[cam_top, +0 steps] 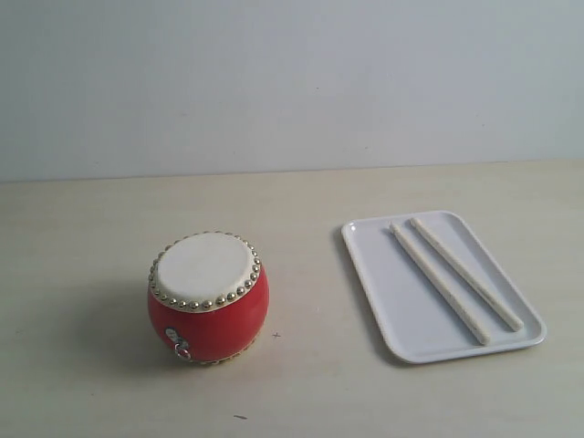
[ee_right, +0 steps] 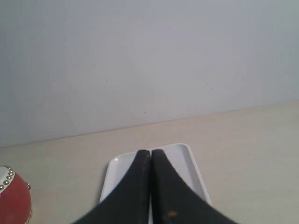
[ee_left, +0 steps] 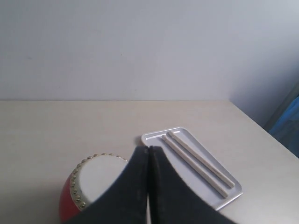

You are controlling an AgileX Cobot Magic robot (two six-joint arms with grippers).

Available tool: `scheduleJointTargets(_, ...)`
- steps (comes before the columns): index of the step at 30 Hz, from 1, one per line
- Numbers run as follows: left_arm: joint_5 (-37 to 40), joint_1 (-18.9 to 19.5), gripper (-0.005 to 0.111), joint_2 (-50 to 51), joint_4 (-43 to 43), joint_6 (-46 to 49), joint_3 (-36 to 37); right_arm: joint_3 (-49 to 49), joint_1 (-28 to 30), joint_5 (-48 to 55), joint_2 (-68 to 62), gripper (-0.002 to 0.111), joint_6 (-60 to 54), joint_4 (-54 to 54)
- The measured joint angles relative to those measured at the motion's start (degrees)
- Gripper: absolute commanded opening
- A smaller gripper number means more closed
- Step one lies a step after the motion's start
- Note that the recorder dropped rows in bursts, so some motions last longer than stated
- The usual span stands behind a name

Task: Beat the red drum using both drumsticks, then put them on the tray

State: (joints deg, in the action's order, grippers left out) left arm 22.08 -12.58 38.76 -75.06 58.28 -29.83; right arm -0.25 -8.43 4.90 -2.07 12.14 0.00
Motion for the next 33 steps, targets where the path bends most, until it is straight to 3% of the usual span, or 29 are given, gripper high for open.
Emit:
scheduleJointTargets(9,0.1,0.0,0.0,-2.7,0.4,-0.1,0.1,0.0,0.0,0.0,0.0,0.0,0.0,0.0)
scheduleJointTargets(14,-0.8,2.6,0.0,-16.5,13.7,2.7,1.3,0.0,0.0,0.0,0.0,0.0,0.0,0.0)
scheduleJointTargets(23,-8.0,11.1,0.0,-31.6,17.0,2.7,14.1,0.0,0.0,0.0,0.0,0.0,0.0,0.0)
scheduleJointTargets(33,-10.4,12.6,0.0,-38.4,17.2,2.7,25.1,0.0,0.0,0.1,0.0,0.0,0.0,0.0)
